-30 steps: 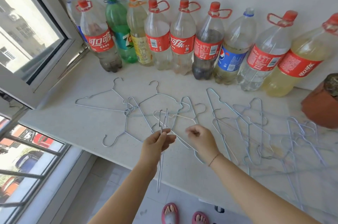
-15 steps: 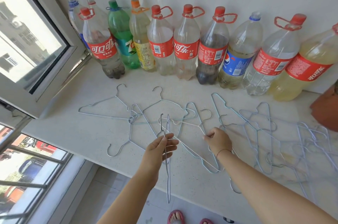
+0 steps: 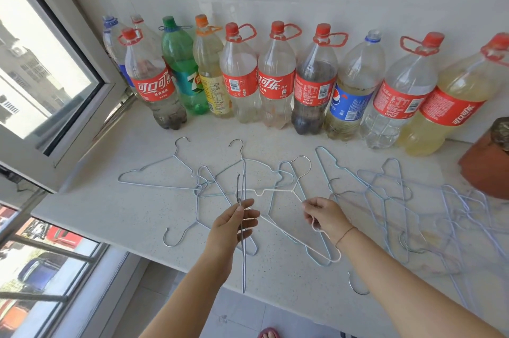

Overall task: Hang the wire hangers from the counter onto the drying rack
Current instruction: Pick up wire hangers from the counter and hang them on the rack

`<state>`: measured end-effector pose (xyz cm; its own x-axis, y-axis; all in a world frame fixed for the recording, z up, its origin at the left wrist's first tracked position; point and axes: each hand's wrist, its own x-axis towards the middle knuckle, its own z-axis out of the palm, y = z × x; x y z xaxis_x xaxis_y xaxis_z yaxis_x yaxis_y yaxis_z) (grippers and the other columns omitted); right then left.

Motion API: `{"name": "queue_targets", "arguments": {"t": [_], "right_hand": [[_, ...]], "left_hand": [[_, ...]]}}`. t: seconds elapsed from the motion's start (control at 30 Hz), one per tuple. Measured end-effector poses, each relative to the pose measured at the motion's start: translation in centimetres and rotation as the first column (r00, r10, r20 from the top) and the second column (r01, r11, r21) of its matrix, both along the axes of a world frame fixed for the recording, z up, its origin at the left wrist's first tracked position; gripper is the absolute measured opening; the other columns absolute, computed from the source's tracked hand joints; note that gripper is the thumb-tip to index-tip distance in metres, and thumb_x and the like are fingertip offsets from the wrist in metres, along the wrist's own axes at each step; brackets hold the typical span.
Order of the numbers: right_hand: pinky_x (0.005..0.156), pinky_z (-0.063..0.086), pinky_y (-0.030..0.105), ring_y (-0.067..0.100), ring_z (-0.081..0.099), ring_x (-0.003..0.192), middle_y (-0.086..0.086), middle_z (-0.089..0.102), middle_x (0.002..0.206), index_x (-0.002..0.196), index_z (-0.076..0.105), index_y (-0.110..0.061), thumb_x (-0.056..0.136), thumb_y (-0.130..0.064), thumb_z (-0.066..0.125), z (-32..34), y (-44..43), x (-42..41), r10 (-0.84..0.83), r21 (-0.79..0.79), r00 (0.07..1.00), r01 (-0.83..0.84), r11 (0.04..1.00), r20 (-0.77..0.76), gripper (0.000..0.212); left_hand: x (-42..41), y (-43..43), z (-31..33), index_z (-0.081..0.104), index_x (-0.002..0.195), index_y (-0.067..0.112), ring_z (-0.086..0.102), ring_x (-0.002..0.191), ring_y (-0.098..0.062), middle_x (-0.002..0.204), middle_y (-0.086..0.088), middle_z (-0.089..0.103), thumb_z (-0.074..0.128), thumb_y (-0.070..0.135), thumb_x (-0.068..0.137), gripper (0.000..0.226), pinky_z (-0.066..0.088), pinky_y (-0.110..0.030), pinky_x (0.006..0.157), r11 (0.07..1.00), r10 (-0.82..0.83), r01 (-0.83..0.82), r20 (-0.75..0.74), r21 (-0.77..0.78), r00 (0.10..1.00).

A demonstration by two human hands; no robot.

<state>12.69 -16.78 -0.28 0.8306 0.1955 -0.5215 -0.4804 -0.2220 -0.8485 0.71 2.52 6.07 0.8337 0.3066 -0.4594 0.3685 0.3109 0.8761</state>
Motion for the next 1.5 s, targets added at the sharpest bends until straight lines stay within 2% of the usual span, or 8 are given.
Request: {"name": "queue_targets", "arguments": {"t": [0.2, 0.3, 0.47, 0.73, 0.87, 1.07, 1.27, 1.5], "right_hand": [[0.046, 0.034, 0.017, 0.006, 0.043, 0.041, -0.002, 0.053, 0.051, 0.085, 0.064, -0.009, 0.092, -0.008, 0.051, 2.3, 0.9, -1.3, 0.0, 0.285, 0.989, 0.042, 0.958, -0.145, 0.015], [0.046, 0.035, 0.018, 0.008, 0.043, 0.046, -0.001, 0.053, 0.056, 0.088, 0.064, -0.009, 0.092, -0.009, 0.052, 3.6, 1.1, -2.0, 0.035, 0.322, 0.995, -0.002, 0.947, -0.097, 0.013], [0.054, 0.036, 0.022, 0.012, 0.042, 0.051, 0.001, 0.052, 0.06, 0.088, 0.064, -0.01, 0.091, -0.009, 0.053, 6.6, 1.7, -3.4, 0.126, 0.368, 0.991, -0.106, 0.924, -0.032, 0.011], [0.05, 0.038, 0.019, 0.013, 0.043, 0.054, 0.003, 0.054, 0.063, 0.093, 0.063, -0.007, 0.091, -0.005, 0.05, 12.4, 3.0, -7.8, 0.38, 0.518, 0.922, -0.362, 0.775, 0.075, 0.013], [0.049, 0.037, 0.018, 0.011, 0.046, 0.052, 0.001, 0.056, 0.06, 0.098, 0.062, -0.004, 0.089, -0.005, 0.052, 15.0, 4.1, -12.0, 0.536, 0.551, 0.834, -0.511, 0.659, 0.133, 0.013], [0.053, 0.044, 0.018, 0.01, 0.051, 0.057, 0.001, 0.057, 0.063, 0.103, 0.063, -0.005, 0.089, -0.008, 0.055, 18.6, 6.5, -20.8, 0.733, 0.591, 0.655, -0.669, 0.451, 0.182, 0.017], [0.052, 0.045, 0.019, 0.011, 0.053, 0.057, 0.004, 0.058, 0.066, 0.104, 0.063, -0.004, 0.075, -0.013, 0.062, 22.6, 8.4, -32.1, 0.862, 0.673, 0.461, -0.708, 0.214, 0.211, 0.03], [0.05, 0.042, 0.019, 0.01, 0.054, 0.056, 0.002, 0.059, 0.062, 0.096, 0.065, -0.007, 0.074, -0.011, 0.061, 26.9, 8.9, -47.5, 0.921, 0.693, 0.28, -0.721, 0.016, 0.271, 0.023]], "left_hand": [[-0.5, 0.1, 0.9, 0.068, 0.107, 0.018, 0.062, 0.076, -0.014, 0.081, 0.002, 0.074, 0.044, 0.023, 0.098, 0.026, 0.044, -0.03, 0.08, 0.998, 0.029, -0.029, 0.005, 0.05, 1.0], [-1.0, 0.1, 1.5, 0.067, 0.108, 0.016, 0.061, 0.07, -0.013, 0.083, -0.001, 0.073, 0.045, 0.02, 0.098, 0.024, 0.044, -0.028, 0.076, 0.995, 0.084, -0.085, 0.007, 0.055, 0.996], [-2.8, -0.9, 3.3, 0.058, 0.112, 0.021, 0.062, 0.063, -0.014, 0.083, -0.002, 0.071, 0.044, 0.003, 0.095, 0.028, 0.048, -0.026, 0.07, 0.98, 0.196, -0.197, 0.042, 0.009, 0.98], [-9.8, -2.8, 7.8, 0.051, 0.121, 0.014, 0.06, 0.056, -0.014, 0.083, -0.006, 0.07, 0.043, -0.001, 0.096, 0.031, 0.052, -0.024, 0.061, 0.914, 0.397, -0.406, 0.171, 0.02, 0.902], [-15.5, -3.1, 10.5, 0.051, 0.12, 0.004, 0.059, 0.055, -0.014, 0.083, -0.006, 0.072, 0.04, -0.002, 0.096, 0.027, 0.047, -0.021, 0.055, 0.85, 0.501, -0.523, 0.213, 0.057, 0.839], [-26.8, -4.3, 15.2, 0.048, 0.118, 0.005, 0.058, 0.046, -0.01, 0.073, -0.003, 0.073, 0.039, -0.002, 0.097, 0.024, 0.041, -0.026, 0.057, 0.712, 0.639, -0.691, 0.296, 0.121, 0.71], [-40.2, -6.1, 19.1, 0.047, 0.128, 0.007, 0.059, 0.046, -0.015, 0.079, -0.011, 0.073, 0.042, 0.006, 0.098, 0.03, 0.046, -0.022, 0.046, 0.526, 0.758, -0.833, 0.352, 0.169, 0.55], [-55.9, -9.8, 23.0, 0.047, 0.13, 0.014, 0.059, 0.048, -0.018, 0.082, -0.014, 0.073, 0.043, 0.0, 0.094, 0.039, 0.049, -0.024, 0.045, 0.391, 0.828, -0.917, 0.402, 0.085, 0.39]]}}
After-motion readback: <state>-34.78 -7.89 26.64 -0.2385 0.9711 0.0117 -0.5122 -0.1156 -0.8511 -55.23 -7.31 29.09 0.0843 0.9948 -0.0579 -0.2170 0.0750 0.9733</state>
